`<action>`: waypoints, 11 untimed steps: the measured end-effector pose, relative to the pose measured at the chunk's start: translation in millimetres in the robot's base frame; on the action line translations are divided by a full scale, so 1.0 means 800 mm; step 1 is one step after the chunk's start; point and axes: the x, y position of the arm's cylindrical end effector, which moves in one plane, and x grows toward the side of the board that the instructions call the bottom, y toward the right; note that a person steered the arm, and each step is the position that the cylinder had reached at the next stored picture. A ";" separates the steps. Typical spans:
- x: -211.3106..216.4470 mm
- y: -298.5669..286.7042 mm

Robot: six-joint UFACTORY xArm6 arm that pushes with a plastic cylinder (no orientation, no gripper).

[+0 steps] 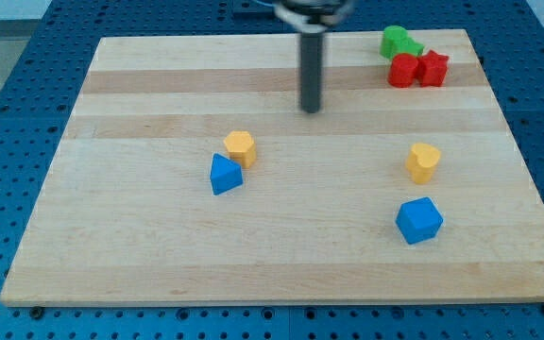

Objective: Move the blue cube towards bottom center of the board

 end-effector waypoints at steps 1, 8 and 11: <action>0.022 0.144; 0.214 0.003; 0.227 0.104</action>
